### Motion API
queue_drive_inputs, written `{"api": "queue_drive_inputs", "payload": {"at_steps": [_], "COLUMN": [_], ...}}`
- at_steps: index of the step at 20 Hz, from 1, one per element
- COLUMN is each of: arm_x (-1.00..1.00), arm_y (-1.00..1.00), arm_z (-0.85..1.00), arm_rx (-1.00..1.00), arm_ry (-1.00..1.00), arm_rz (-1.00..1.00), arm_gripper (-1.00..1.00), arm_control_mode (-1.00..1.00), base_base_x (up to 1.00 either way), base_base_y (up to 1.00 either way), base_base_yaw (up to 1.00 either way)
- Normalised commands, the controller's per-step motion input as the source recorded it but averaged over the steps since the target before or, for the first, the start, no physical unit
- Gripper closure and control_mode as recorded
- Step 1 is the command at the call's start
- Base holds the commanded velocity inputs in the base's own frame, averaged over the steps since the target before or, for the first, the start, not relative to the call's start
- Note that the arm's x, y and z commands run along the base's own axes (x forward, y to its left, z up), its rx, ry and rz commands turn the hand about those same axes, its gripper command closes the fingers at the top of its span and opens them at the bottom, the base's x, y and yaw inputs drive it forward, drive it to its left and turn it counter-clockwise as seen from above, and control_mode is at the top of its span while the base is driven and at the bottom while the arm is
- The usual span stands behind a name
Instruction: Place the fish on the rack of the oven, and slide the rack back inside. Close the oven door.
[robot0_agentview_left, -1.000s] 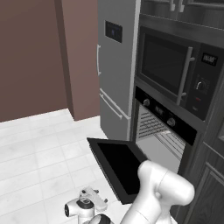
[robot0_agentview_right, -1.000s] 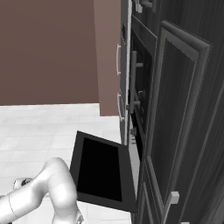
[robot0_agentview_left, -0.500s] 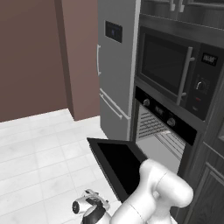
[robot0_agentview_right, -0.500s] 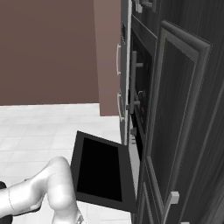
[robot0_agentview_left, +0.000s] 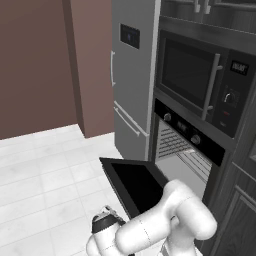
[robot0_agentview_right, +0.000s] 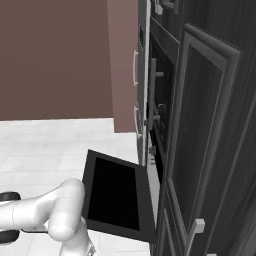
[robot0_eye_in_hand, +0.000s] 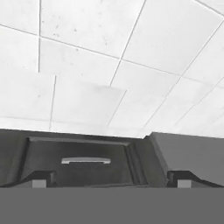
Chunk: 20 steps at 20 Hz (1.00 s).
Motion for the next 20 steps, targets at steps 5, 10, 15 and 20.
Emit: {"api": "queue_drive_inputs", "payload": {"at_steps": [5,10,15,20], "arm_x": [0.53,0.40,0.09,0.00], "arm_y": [-0.05,-0.41,-0.82,-1.00], "arm_z": [-1.00,-1.00,-1.00,-0.49], "arm_rx": [-0.08,-0.15,-0.15,-0.10], "arm_ry": [-0.18,-0.09,-0.15,-0.22], "arm_rz": [-0.22,-0.30,-0.37,-0.37], "arm_gripper": [-1.00,-1.00,-1.00,-1.00], "arm_control_mode": [-1.00,-1.00,-1.00,-1.00], "base_base_x": [0.00,0.00,0.00,0.00], "base_base_y": [0.00,0.00,0.00,0.00], "base_base_yaw": [0.00,0.00,0.00,0.00]}}
